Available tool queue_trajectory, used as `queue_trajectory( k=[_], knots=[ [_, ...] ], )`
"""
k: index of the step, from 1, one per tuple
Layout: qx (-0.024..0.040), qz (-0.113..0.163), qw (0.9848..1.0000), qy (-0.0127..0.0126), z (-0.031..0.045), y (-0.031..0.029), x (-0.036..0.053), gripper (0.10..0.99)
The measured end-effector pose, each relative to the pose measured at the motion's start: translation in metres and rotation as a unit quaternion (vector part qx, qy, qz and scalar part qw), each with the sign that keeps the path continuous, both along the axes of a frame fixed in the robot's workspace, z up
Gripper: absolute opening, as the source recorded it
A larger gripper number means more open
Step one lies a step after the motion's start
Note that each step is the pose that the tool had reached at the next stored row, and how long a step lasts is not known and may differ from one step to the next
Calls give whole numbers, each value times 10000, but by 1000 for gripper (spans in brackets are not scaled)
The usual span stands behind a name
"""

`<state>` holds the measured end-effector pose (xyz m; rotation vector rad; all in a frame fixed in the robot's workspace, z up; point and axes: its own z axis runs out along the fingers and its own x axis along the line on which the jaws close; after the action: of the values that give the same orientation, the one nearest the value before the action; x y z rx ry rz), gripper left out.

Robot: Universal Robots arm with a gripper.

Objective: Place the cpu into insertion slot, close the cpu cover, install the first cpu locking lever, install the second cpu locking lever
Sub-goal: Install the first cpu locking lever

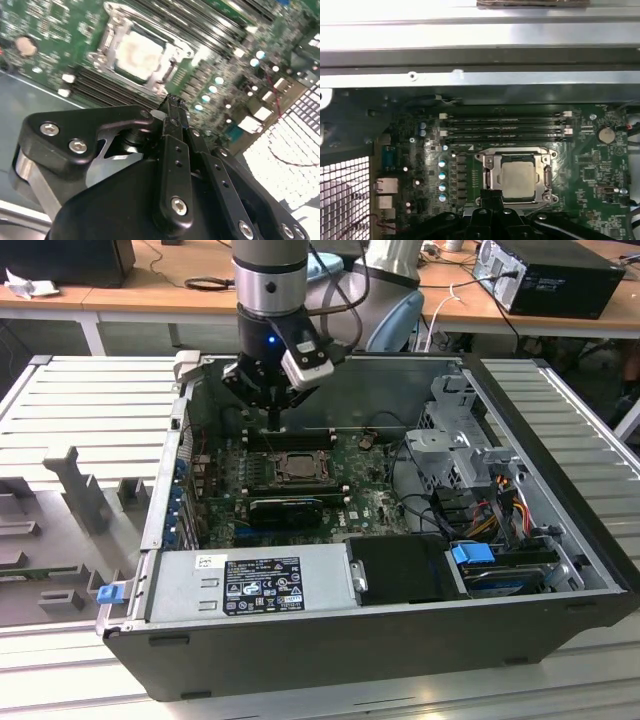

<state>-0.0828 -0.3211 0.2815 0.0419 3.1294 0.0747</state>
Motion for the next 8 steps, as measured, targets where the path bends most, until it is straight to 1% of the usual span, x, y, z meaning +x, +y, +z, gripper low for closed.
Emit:
queue_trajectory(
  k=[1,2,3,4,5,7,8],
  knots=[
    [0,0,10000,-2,-14,1,-41,106],
    [0,0,10000,-3,-44,7,-120,106],
    [-1,1,10000,-3,-91,35,-226,106],
    [-1,0,10000,-2,-129,71,-271,106],
    [0,2,10000,-3,-162,104,-292,106],
    [-1,6,10000,-3,-205,151,-306,106],
    [0,12,10000,-3,-231,189,-311,106]
  ],
)
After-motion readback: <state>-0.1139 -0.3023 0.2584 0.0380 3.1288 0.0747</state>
